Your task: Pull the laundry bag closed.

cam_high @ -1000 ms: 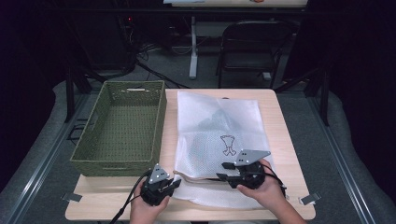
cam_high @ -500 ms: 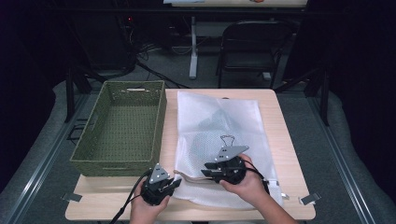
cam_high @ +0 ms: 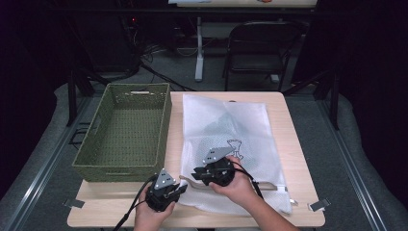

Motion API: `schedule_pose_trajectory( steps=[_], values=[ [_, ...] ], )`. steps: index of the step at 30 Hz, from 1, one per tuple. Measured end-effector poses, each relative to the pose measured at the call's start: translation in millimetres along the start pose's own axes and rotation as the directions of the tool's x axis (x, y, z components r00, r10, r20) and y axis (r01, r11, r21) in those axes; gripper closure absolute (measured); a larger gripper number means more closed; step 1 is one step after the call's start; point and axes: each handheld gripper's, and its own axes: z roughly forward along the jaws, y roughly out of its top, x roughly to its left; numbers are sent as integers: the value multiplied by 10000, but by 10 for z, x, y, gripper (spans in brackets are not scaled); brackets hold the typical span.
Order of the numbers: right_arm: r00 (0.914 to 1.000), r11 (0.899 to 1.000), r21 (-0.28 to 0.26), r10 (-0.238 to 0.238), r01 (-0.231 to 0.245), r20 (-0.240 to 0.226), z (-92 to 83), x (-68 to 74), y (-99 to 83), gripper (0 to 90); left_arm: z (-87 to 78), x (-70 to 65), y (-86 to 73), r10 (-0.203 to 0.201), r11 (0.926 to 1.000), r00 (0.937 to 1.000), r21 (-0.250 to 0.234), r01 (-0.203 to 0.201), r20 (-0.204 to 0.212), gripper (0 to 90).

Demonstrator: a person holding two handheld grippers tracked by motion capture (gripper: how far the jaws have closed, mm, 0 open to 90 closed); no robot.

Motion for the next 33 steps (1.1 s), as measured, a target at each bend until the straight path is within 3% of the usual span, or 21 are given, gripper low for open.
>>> schedule_pose_trajectory(
  steps=[17, 22, 33],
  values=[
    [9993, 9998, -185, -117, 111, -354, 278, 113, 111, 736, 44, -24, 16, 131, 9999, 9999, -9, -131, 78, 851],
    [9997, 9999, -85, -146, 144, -216, 336, 116, 120, 735, 43, -24, 16, 152, 9999, 9999, -7, -152, 60, 851],
    [9999, 9999, 79, -130, 129, 65, 231, 59, 64, 780, 38, -18, 7, 90, 10000, 9999, -35, -89, 84, 851]
  ],
)
